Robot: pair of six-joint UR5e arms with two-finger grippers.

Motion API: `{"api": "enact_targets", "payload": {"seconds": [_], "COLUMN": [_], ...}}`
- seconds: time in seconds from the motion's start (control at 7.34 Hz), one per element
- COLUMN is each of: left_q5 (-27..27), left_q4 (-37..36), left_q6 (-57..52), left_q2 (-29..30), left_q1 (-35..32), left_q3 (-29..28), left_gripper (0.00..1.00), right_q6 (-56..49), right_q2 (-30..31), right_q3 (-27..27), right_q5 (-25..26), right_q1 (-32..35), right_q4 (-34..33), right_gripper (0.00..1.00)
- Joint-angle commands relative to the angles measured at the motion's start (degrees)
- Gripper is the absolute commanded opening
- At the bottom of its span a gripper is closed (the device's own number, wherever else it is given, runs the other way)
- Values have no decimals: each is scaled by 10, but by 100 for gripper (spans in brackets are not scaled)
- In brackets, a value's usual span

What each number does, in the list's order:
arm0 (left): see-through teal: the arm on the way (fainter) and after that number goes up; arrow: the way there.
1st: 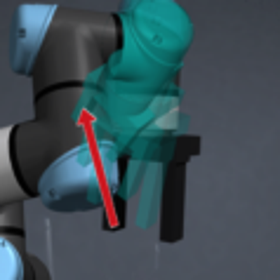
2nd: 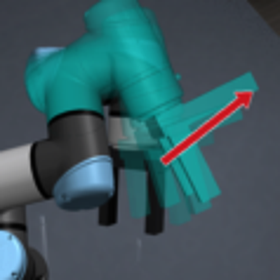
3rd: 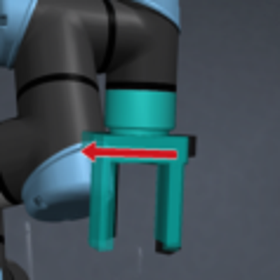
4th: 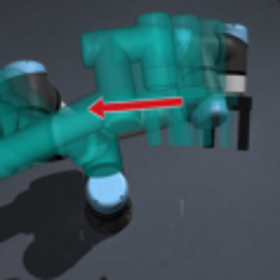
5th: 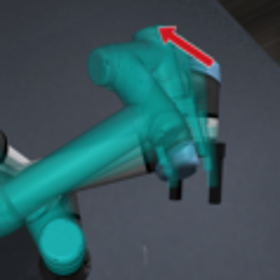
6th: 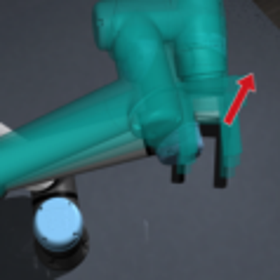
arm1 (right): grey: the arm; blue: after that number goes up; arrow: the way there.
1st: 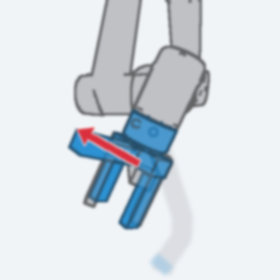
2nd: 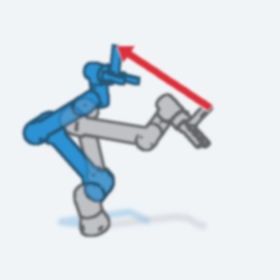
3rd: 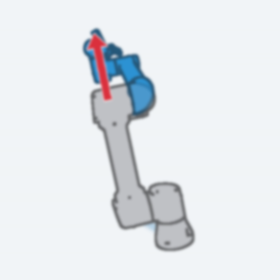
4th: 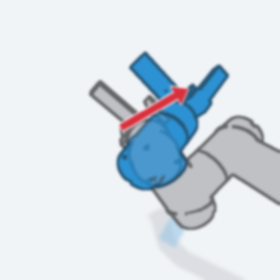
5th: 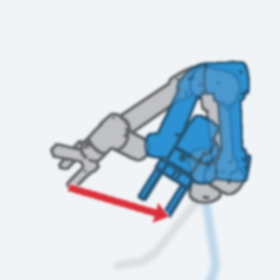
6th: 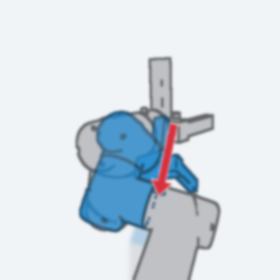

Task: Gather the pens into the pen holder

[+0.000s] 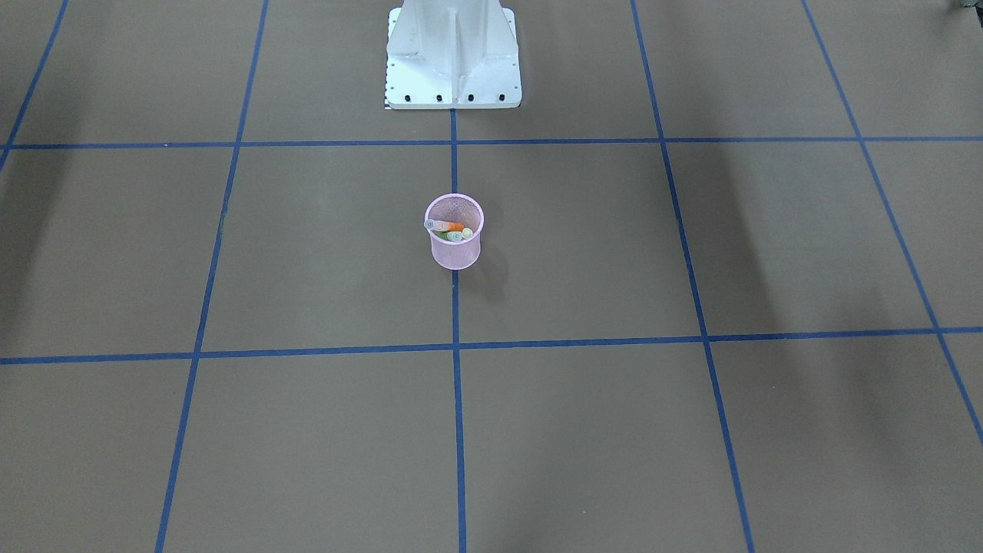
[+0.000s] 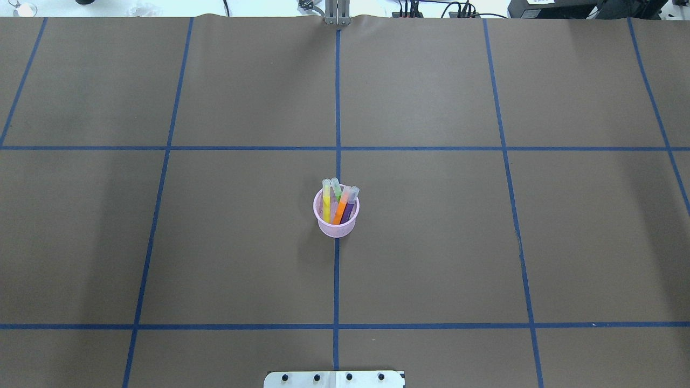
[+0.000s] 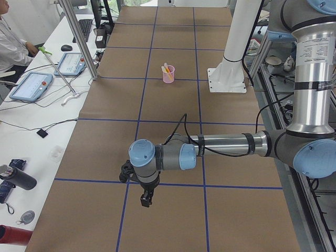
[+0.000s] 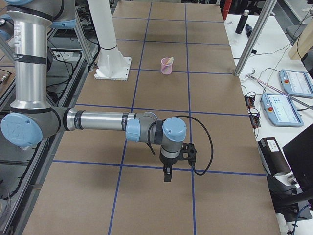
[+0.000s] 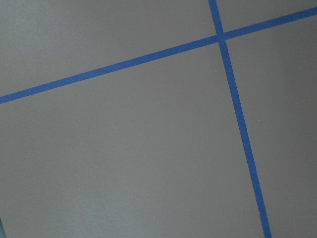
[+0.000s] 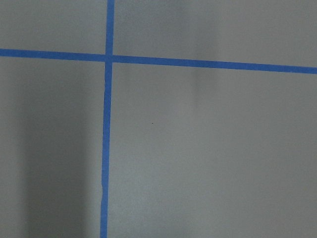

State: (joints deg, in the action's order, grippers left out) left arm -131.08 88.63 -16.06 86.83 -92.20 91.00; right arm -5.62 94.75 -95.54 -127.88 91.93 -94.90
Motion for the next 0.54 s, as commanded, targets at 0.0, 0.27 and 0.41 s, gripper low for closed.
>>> {"api": "enact_targets", "payload": {"seconds": [0.0, 0.27, 0.41], "left_q5": [-38, -37, -37], "left_q4": [0, 0, 0], "left_q6": [28, 25, 24], "left_q2": [0, 1, 1], "left_q1": [0, 1, 1], "left_q3": [13, 15, 20], "left_gripper": [100, 100, 100], "right_q6": [0, 0, 0], "right_q2": [0, 0, 0], "right_q3": [0, 0, 0], "right_q5": [1, 0, 0], "right_q1": [0, -1, 0], "right_q4": [1, 1, 1], "right_gripper": [100, 100, 100]}}
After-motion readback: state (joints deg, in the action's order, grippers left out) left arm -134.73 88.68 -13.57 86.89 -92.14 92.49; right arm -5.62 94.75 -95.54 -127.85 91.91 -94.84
